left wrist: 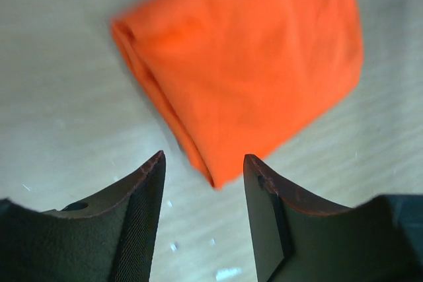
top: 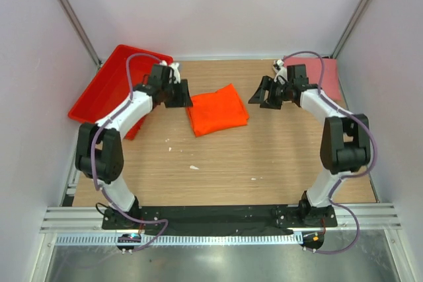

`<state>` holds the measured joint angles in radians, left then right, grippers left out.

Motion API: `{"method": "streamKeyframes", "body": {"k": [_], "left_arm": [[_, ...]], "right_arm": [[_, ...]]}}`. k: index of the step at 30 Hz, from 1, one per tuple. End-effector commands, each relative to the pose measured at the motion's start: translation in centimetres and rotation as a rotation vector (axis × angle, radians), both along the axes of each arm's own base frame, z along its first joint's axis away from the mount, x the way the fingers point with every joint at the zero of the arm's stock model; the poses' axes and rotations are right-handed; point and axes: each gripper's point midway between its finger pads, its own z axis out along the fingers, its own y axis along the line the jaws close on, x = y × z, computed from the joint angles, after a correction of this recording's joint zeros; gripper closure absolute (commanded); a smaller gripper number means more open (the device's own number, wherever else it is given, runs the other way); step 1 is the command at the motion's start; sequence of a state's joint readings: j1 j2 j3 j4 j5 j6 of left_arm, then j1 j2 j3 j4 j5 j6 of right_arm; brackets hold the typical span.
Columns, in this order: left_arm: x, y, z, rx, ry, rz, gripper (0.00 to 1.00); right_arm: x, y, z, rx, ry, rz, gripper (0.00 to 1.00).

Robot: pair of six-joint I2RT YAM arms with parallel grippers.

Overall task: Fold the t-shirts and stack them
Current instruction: Fold the tshirt

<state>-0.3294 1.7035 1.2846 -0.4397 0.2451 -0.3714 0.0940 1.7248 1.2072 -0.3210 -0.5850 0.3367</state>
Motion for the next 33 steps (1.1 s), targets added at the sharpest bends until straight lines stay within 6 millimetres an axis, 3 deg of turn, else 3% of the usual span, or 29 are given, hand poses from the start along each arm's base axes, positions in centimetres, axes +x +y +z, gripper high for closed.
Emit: {"method": "streamKeyframes", "body": {"k": [1, 2, 3, 5, 6, 8, 9, 16, 20, 23, 24, 26, 27, 30, 33], "left_arm": [[4.5, 1.6, 0.7, 0.056, -0.073, -0.057, 0.47], [4.6, 2.0, -0.3, 0.062, -0.049, -0.05, 0.47], [5.8, 1.6, 0.7, 0.044, -0.083, -0.074, 0.47], [7.1, 1.6, 0.4, 0.035, -0.088, -0.098, 0.47], [8.0, 1.1, -0.2, 0.032, -0.093, -0.135, 0.47], [8.6, 0.7, -1.9, 0.027, -0.073, -0.176, 0.47], [9.1, 0.3, -1.7, 0.02, -0.089, -0.199, 0.47], [10.8, -0.3, -5.2, 0.031, -0.068, -0.241, 0.48], [11.4, 0.0, -6.7, 0.061, -0.056, -0.235, 0.55], [11.6, 0.0, -7.2, 0.051, -0.04, -0.218, 0.8], [11.6, -0.1, -7.3, 0.048, -0.032, -0.21, 0.91], [11.4, -0.2, -7.3, 0.031, -0.015, -0.2, 1.0], [11.3, -0.4, -7.2, 0.02, -0.011, -0.202, 1.0], [10.1, -1.4, -6.4, -0.053, 0.02, -0.211, 1.0], [8.8, -2.4, -5.0, -0.131, 0.032, -0.239, 0.99]], "right_arm": [[3.3, 1.3, -0.1, -0.003, -0.055, 0.123, 0.29], [3.7, 1.3, 0.6, -0.013, -0.077, 0.137, 0.29], [3.9, 1.5, -0.8, -0.017, -0.052, 0.163, 0.29], [4.6, 1.6, -1.1, -0.032, -0.066, 0.218, 0.3], [4.7, 1.7, -2.5, -0.035, -0.038, 0.229, 0.29], [4.9, 1.9, -3.0, -0.036, -0.034, 0.277, 0.29], [4.7, 2.3, -4.3, -0.02, -0.007, 0.299, 0.29], [3.8, 3.9, -7.0, -0.004, 0.025, 0.402, 0.3], [3.1, 4.4, -7.9, 0.005, 0.033, 0.407, 0.33], [2.4, 4.1, -8.5, -0.004, 0.037, 0.382, 0.48], [2.1, 3.9, -8.7, -0.01, 0.042, 0.373, 0.61], [1.2, 3.2, -8.9, -0.028, 0.051, 0.356, 0.73], [0.3, 2.9, -9.4, -0.036, 0.068, 0.352, 0.82], [-0.7, 2.4, -8.6, -0.049, 0.071, 0.318, 0.92], [-1.8, 2.2, -8.3, -0.051, 0.069, 0.299, 0.92]]}}
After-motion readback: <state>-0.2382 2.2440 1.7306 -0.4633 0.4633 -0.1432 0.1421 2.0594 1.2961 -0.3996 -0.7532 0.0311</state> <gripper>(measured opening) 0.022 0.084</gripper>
